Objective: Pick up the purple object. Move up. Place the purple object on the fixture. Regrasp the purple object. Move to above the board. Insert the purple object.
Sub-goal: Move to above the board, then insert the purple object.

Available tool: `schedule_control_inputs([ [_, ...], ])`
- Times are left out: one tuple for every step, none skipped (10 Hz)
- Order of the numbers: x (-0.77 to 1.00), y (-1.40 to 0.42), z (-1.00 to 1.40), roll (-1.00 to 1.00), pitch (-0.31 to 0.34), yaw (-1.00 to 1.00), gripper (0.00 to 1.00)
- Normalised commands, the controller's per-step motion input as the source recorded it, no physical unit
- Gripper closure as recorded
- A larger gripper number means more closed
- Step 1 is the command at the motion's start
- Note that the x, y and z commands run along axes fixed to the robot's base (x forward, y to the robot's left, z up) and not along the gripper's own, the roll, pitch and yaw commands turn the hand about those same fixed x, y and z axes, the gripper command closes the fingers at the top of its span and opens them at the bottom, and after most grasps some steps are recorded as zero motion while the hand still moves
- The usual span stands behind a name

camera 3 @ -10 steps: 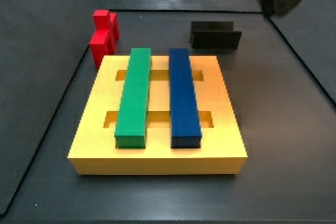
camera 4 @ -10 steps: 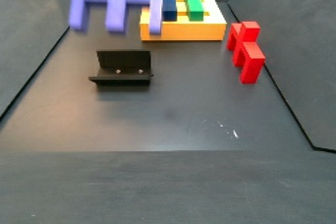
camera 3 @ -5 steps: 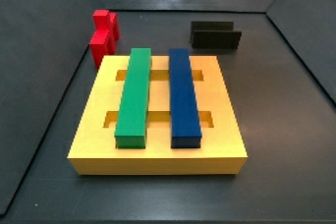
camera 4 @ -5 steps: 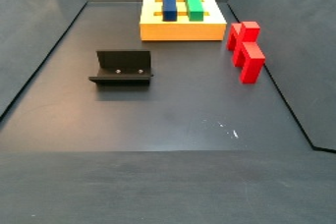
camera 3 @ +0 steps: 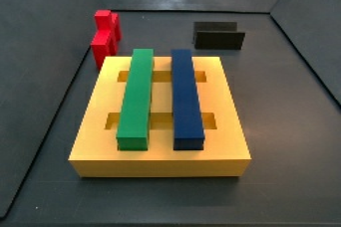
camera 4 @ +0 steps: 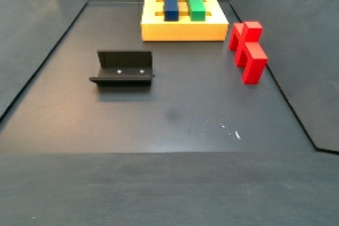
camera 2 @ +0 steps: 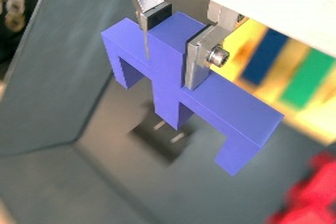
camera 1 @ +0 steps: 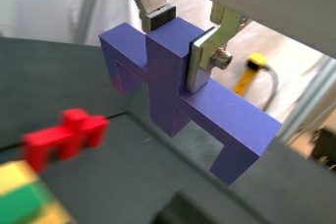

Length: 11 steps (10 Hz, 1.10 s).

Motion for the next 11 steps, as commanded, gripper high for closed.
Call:
schedule_control_inputs([
  [-0.97,-1.40,0.27,-1.00,0.105,0.08,1.00],
  [-0.45,-0.62,0.12,-1.00,0.093,0.09,1.00],
  [-0.20,-0.22,0.03,-1.00,0.079,0.10,1.00],
  [-0.06,-0.03,0.00,-1.00,0.073,0.09,1.00],
  [-0.06,0.00,0.02,-1.00,0.045,0.09,1.00],
  [-0.07,0.03,-0.01,-1.00,0.016,0.09,1.00],
  [-0.07,0.04,0.01,-0.92,-0.006,0.07,1.00],
  [-0.06,0.04,0.01,-0.77,-0.018,0.06,1.00],
  [-0.05,0.03,-0.01,-0.41,-0.039,0.02,1.00],
  [-0.04,0.02,0.00,-0.24,-0.036,0.00,1.00],
  [0.12,-0.11,-0.05,-0.10,0.000,0.05,1.00],
])
